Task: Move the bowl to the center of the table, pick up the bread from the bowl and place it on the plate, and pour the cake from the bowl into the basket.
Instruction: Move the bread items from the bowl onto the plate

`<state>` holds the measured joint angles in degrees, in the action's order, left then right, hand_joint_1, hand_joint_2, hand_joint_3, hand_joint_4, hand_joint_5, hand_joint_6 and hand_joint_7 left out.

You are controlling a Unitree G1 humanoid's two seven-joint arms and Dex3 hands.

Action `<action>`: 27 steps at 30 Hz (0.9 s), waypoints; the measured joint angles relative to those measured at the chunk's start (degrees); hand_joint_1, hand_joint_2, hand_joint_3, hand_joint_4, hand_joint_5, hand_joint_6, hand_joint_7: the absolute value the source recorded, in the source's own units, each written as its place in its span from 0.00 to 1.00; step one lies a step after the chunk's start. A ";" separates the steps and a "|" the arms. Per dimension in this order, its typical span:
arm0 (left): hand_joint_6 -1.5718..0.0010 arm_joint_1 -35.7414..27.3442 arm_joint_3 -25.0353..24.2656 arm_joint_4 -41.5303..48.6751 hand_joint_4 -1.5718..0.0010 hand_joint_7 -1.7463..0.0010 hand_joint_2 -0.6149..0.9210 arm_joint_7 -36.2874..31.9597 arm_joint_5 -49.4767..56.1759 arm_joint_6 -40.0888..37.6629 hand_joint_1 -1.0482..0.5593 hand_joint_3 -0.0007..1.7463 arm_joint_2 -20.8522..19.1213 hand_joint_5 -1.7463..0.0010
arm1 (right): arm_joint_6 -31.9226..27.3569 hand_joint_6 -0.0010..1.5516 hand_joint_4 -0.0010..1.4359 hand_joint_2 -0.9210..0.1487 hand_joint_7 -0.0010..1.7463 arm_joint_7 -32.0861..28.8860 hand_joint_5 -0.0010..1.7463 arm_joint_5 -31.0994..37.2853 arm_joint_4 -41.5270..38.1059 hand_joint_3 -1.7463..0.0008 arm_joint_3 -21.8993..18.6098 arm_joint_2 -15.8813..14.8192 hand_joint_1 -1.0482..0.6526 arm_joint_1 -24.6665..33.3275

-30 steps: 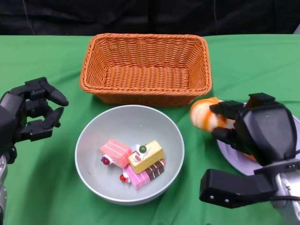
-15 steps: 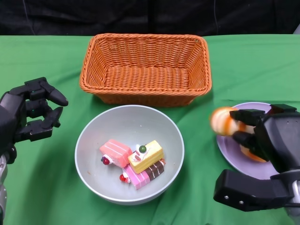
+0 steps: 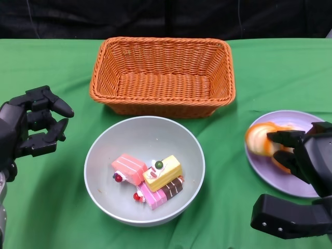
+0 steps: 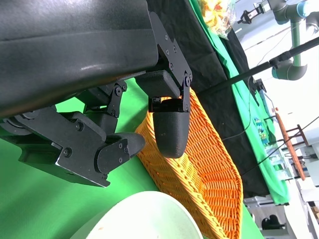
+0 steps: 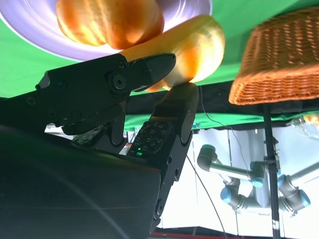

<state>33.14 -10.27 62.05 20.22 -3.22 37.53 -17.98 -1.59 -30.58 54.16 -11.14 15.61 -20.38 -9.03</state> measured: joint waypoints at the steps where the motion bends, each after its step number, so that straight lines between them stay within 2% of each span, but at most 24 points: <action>1: 0.55 0.00 -0.02 0.00 0.55 0.22 0.85 0.00 -0.01 0.00 0.69 0.50 0.00 0.06 | 0.01 0.75 0.64 0.05 0.00 0.14 0.47 -0.01 -0.31 1.00 0.10 -0.15 0.47 -0.11; 2: 0.55 0.00 -0.02 0.00 0.55 0.22 0.85 0.01 -0.03 0.00 0.69 0.50 0.00 0.06 | 0.00 0.75 0.64 0.05 0.00 0.42 0.45 -0.05 -0.46 1.00 0.16 -0.19 0.47 -0.16; 6: 0.55 0.00 -0.04 0.00 0.55 0.22 0.85 0.01 -0.11 0.00 0.68 0.50 0.00 0.06 | -0.42 0.74 0.71 0.07 0.00 2.49 0.26 -0.03 -0.61 1.00 0.48 -0.25 0.46 -0.18; 11: 0.55 0.00 -0.03 -0.01 0.56 0.22 0.85 0.00 -0.10 -0.01 0.68 0.50 -0.01 0.07 | -2.70 0.73 0.74 0.07 0.00 6.20 0.11 0.72 1.05 1.00 0.69 -0.29 0.44 -0.15; 21: 0.55 0.00 -0.03 -0.01 0.55 0.22 0.85 0.00 -0.09 -0.10 0.69 0.50 -0.05 0.07 | -3.56 0.72 0.76 0.04 0.00 7.68 0.07 0.75 2.22 0.99 0.86 -0.26 0.44 0.00; 26: 0.55 0.00 -0.06 -0.01 0.55 0.22 0.86 0.03 -0.31 -0.33 0.69 0.49 -0.06 0.07 | -7.08 0.61 0.68 0.04 0.00 9.44 0.03 1.20 5.18 1.00 0.86 0.26 0.41 0.82; 27: 0.55 0.00 -0.06 -0.01 0.55 0.22 0.86 0.03 -0.34 -0.34 0.69 0.49 -0.07 0.07 | -8.44 0.55 0.63 0.04 0.00 10.33 0.01 1.80 6.15 1.00 0.96 0.44 0.38 1.02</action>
<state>33.14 -10.33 62.04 20.25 -3.57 37.19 -18.04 -10.02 -20.25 55.96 -4.99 16.57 -19.94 -8.00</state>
